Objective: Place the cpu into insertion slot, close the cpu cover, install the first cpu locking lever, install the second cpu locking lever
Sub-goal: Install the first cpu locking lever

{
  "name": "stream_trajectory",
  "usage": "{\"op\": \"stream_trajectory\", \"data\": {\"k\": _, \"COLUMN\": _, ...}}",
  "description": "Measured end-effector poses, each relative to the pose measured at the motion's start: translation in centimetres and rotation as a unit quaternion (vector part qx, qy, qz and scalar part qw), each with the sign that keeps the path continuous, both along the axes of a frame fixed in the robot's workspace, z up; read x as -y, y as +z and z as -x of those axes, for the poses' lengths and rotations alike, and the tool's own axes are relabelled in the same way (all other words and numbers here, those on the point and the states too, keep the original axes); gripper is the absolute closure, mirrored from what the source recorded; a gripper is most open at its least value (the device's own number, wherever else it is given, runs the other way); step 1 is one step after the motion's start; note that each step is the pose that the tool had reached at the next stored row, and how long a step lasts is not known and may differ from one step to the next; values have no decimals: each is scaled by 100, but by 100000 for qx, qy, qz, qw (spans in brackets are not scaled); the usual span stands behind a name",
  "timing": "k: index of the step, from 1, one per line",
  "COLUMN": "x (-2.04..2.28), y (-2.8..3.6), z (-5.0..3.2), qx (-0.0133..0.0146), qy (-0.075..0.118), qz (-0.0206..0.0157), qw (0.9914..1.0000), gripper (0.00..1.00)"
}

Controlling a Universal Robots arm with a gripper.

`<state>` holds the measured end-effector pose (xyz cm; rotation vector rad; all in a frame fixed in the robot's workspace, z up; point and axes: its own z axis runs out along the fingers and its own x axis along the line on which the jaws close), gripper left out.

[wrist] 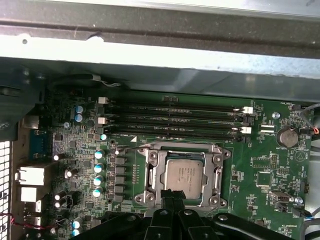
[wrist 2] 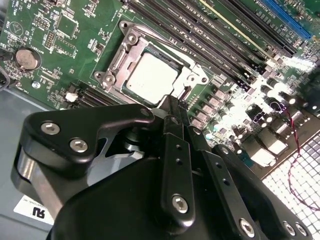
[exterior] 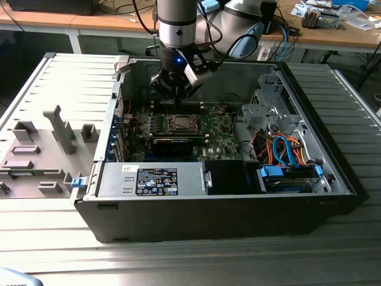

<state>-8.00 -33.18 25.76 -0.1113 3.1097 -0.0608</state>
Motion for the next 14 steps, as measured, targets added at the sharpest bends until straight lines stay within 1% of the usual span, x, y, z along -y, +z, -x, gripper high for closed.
{"op": "stream_trajectory", "data": {"k": 3, "x": -3, "y": 0, "z": 52, "qx": 1, "qy": -3, "qz": -2, "qw": 100000, "gripper": 89}}
{"op": "stream_trajectory", "data": {"k": 14, "x": -3, "y": 0, "z": 113, "qx": 3, "qy": 0, "qz": -4, "qw": 100000, "gripper": 89}}
